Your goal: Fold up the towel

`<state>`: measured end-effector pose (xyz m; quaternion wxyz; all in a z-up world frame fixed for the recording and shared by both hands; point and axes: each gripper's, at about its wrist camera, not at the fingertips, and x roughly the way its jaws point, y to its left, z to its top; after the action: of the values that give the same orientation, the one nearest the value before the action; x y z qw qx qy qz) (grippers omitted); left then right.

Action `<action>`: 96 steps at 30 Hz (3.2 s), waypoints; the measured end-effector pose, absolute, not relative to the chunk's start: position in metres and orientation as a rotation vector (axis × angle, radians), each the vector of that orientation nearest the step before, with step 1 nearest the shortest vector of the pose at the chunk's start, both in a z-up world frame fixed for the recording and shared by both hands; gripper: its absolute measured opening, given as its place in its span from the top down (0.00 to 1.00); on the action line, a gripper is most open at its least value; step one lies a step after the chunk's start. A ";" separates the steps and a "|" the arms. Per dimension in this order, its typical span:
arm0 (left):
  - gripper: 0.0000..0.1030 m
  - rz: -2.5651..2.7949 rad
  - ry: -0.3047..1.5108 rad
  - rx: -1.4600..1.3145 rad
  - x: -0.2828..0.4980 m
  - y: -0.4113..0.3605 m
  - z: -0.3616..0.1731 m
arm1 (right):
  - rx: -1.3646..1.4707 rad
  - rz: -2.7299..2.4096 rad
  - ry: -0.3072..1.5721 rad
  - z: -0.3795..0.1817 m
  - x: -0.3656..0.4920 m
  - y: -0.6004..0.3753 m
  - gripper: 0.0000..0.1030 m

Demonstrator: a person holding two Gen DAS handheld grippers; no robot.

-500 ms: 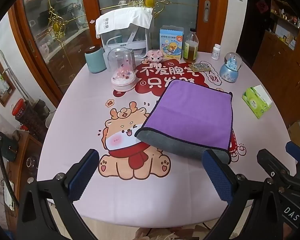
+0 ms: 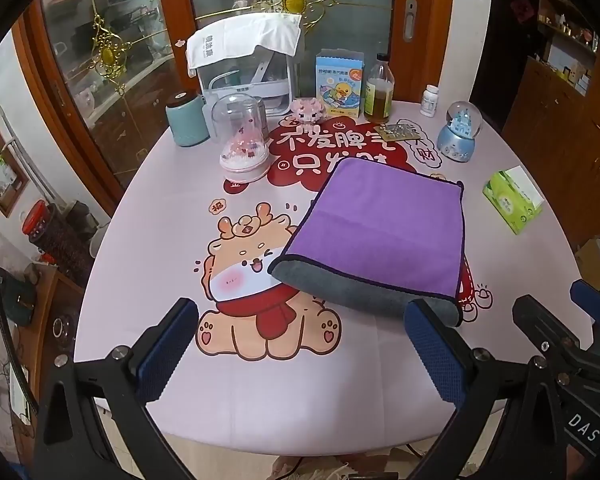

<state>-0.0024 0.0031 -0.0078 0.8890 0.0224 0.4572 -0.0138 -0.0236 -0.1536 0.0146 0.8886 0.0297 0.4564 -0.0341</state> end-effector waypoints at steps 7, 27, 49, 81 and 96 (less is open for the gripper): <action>0.01 -0.030 0.954 0.057 0.001 -0.002 -0.004 | 0.062 -0.067 0.948 0.013 -0.022 -0.155 0.16; 0.01 -0.028 0.948 0.058 0.003 0.000 -0.005 | 0.055 -0.066 0.944 0.014 -0.020 -0.150 0.16; 0.01 -0.024 0.950 0.063 0.006 0.000 -0.005 | 0.064 -0.069 0.956 0.008 -0.015 -0.151 0.16; 0.01 -0.063 0.940 0.092 0.008 0.007 0.000 | 0.082 -0.102 0.951 0.010 -0.021 -0.144 0.16; 0.01 -0.086 0.954 0.107 0.022 0.022 0.000 | 0.100 -0.111 0.950 0.011 -0.012 -0.133 0.16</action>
<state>0.0216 0.0223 0.0001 0.8862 0.0512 0.4586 -0.0411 -0.0117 -0.1332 0.0113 0.8867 0.0479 0.4568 -0.0536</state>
